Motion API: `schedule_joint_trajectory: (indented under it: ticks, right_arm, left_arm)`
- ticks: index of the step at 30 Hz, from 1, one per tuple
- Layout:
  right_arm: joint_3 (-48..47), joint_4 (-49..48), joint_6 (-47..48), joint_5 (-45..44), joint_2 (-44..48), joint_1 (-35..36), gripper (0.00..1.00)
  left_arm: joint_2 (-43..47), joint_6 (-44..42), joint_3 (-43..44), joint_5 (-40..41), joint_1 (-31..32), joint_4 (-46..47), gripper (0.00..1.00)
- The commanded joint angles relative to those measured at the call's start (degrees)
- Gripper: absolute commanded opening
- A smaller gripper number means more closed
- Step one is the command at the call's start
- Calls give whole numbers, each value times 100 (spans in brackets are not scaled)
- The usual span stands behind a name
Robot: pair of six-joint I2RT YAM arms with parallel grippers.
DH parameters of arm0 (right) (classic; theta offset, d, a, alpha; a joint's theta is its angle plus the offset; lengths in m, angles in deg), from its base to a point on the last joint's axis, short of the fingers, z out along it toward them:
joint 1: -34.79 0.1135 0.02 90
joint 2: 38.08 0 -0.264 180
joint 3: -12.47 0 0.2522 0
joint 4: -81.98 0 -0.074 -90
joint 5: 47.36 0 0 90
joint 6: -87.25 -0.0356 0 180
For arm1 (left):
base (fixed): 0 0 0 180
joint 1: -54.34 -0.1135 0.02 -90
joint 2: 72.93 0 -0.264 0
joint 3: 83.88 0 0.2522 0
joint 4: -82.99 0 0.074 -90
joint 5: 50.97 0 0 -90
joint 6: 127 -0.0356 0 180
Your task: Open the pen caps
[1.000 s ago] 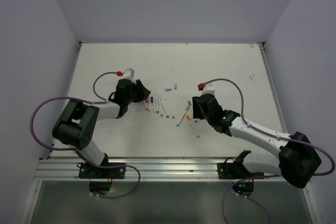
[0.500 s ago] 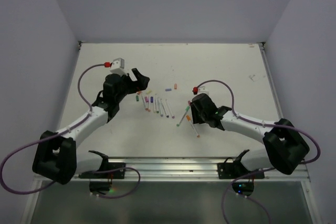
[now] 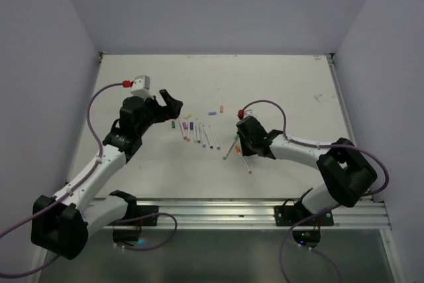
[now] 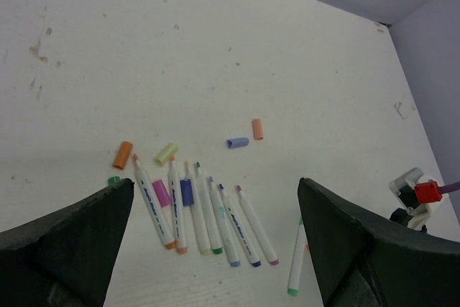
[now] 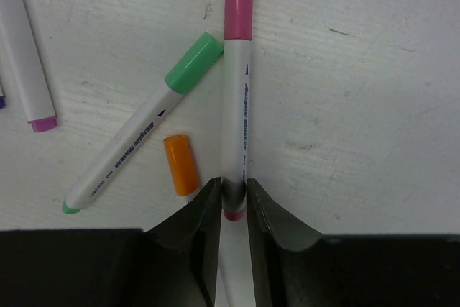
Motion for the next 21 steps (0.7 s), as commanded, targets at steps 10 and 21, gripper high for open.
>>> schedule_joint_trajectory:
  ticks: [10,21]
  right_arm:
    - [-50,269,-75,-455,234,-116,0]
    - [169,-64,241,-492,1622,-107,0]
  left_arm:
    - [1,357,259,-890,9,-116,100]
    - [-720,989,777,-812,878,226,100]
